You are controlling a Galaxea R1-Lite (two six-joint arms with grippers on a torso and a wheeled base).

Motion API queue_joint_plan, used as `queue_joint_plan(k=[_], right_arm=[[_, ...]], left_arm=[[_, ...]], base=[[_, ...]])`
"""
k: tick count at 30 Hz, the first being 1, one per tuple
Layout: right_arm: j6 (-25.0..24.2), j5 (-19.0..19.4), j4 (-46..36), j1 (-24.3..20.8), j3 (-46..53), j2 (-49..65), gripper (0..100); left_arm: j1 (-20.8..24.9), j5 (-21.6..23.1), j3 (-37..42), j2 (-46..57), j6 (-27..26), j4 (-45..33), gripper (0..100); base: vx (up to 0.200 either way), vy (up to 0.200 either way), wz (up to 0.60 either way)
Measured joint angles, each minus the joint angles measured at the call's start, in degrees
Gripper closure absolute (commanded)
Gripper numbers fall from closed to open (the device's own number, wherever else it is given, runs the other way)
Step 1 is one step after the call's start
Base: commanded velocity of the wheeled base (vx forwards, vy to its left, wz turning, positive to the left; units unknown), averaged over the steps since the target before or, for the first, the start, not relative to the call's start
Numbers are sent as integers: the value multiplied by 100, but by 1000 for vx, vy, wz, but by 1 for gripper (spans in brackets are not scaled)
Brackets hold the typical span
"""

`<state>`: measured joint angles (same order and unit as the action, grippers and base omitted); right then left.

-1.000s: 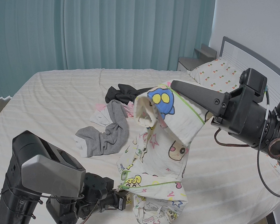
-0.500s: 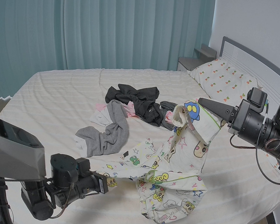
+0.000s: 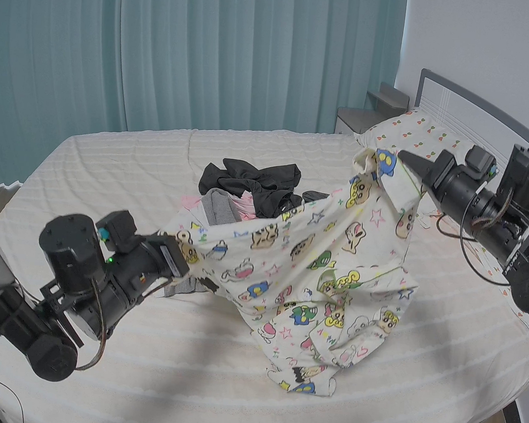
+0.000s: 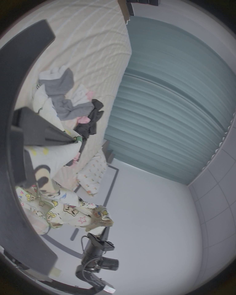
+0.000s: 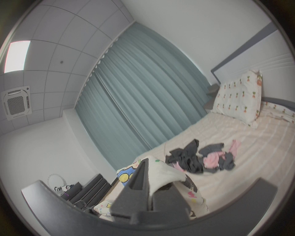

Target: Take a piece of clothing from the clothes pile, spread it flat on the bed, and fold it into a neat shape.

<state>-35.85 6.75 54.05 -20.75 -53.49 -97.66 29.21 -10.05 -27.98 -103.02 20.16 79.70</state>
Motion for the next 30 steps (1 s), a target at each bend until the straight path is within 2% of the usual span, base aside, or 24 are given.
queue_joint_plan(k=[5,10,17,23,30], right_arm=[[9,-107,110,-113,-397,227,100],[17,-121,172,-373,-288,653,100],[22,-139,195,-496,389,948,100],[6,-150,490,-505,1014,1009,100],[2,-167,1503,-474,1629,806,100]], left_arm=[[17,-207,-571,580,-9,-340,100],[28,-273,-717,1109,-33,-397,100],[39,-278,-2,1513,6,-419,100],[39,-300,530,1595,272,-419,100],[44,-304,709,1460,488,-386,100]], base=[[0,0,0],[0,0,0],[0,0,0],[0,0,0],[0,0,0]])
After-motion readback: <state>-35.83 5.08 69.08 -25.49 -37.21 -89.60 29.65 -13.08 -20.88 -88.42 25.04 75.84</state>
